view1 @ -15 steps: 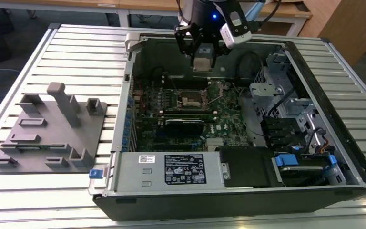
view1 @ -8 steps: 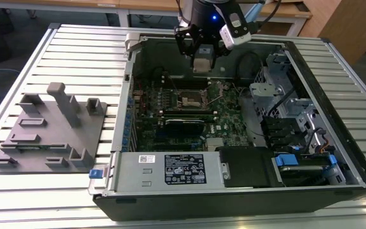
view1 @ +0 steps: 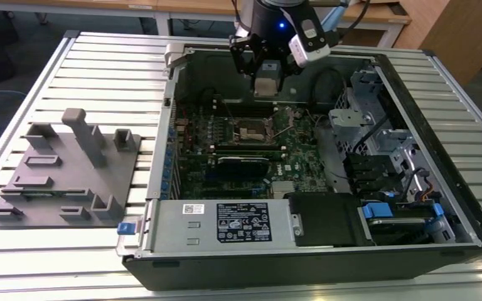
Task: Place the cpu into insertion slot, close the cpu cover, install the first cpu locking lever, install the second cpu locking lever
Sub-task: 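Place the cpu into insertion slot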
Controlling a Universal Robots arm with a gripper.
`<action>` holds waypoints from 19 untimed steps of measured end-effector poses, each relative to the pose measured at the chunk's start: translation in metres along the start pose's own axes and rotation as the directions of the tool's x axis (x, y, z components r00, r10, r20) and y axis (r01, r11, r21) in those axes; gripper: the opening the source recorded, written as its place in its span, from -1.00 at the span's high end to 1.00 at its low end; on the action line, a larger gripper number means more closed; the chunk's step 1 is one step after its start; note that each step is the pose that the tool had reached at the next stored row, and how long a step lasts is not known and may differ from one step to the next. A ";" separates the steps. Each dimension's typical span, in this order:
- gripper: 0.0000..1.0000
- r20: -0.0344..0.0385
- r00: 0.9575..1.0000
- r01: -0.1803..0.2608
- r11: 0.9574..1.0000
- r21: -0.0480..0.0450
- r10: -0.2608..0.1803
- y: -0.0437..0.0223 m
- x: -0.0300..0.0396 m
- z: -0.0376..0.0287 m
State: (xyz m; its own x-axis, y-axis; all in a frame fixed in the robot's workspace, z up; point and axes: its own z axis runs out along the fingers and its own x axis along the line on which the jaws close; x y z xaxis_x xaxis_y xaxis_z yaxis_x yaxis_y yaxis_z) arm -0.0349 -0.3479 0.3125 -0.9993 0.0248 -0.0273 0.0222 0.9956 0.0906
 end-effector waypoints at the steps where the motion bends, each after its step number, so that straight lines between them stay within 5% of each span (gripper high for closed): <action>1: -0.08 0.000 1.000 0.000 1.000 0.000 0.000 0.0000 0.0000 0.0003; 19: -0.08 0.001 1.000 0.000 1.000 0.001 0.000 -0.0006 0.0003 0.0062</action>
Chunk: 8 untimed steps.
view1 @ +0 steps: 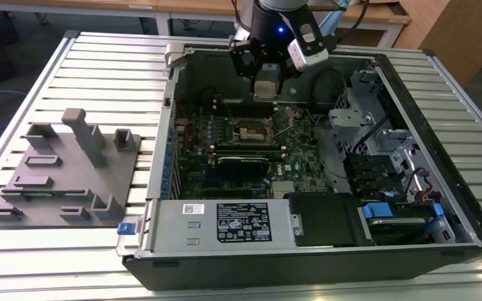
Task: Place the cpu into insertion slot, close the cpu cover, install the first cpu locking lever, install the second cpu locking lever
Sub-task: 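Place the cpu into insertion slot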
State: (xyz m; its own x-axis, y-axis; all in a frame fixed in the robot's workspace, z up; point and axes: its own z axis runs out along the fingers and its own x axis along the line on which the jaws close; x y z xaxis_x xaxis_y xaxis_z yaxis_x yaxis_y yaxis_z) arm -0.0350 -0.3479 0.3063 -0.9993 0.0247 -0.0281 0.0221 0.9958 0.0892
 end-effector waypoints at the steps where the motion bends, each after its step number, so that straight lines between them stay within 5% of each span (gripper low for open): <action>1: -0.08 0.000 1.000 0.000 1.000 0.000 0.000 -0.0001 0.0001 0.0008; 8: -0.08 0.000 1.000 0.000 1.000 0.003 0.000 -0.0006 0.0005 0.0071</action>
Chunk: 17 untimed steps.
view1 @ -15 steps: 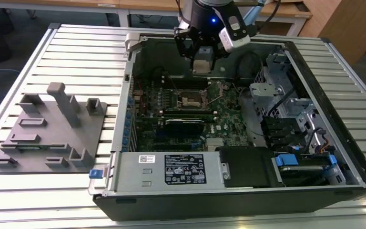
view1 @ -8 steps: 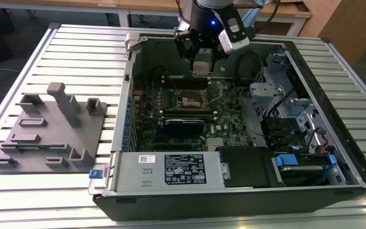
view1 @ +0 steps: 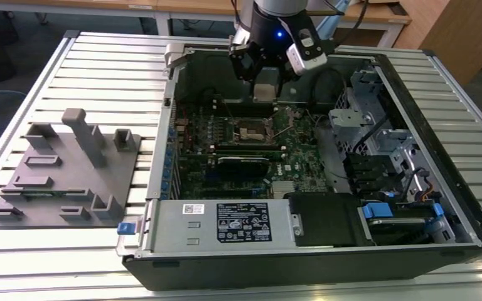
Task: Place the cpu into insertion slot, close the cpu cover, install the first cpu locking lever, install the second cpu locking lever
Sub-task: 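Place the cpu into insertion slot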
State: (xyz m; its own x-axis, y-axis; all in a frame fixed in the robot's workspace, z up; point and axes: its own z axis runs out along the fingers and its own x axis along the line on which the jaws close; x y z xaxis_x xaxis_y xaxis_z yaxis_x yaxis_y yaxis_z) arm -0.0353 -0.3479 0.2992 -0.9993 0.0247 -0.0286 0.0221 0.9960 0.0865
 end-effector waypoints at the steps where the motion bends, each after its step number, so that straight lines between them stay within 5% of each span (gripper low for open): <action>1: -0.08 0.000 1.000 0.000 1.000 0.000 0.000 -0.0001 0.0001 0.0010; 17: -0.08 0.001 1.000 0.000 1.000 0.004 0.000 -0.0013 0.0014 0.0148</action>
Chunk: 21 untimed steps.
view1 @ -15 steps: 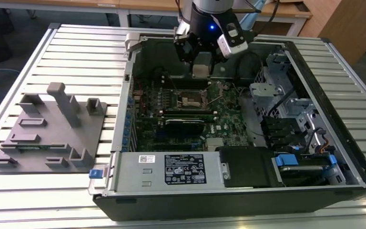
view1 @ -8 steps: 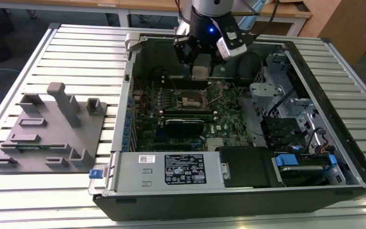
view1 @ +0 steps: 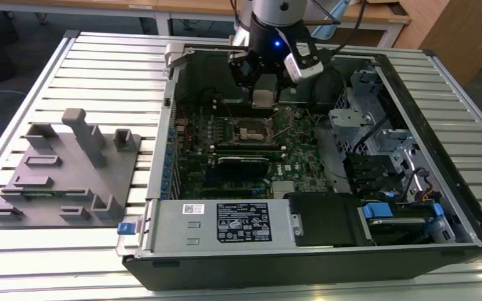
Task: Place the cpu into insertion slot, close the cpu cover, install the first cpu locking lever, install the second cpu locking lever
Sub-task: 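Place the cpu into insertion slot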
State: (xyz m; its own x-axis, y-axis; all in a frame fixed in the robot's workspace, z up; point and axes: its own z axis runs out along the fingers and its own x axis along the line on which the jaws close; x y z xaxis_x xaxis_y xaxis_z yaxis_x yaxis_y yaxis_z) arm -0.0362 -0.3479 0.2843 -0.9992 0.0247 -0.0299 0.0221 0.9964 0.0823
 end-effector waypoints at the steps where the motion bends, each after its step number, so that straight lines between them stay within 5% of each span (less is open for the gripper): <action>1: -0.08 0.000 1.000 0.000 1.000 0.001 0.000 -0.0001 0.0001 0.0007; 21: -0.08 0.001 1.000 0.000 1.000 0.005 0.000 -0.0010 0.0015 0.0120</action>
State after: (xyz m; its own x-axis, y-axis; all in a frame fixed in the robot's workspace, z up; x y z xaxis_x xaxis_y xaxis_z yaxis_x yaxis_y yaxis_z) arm -0.0373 -0.3479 0.2722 -0.9992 0.0244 -0.0313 0.0219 0.9968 0.0774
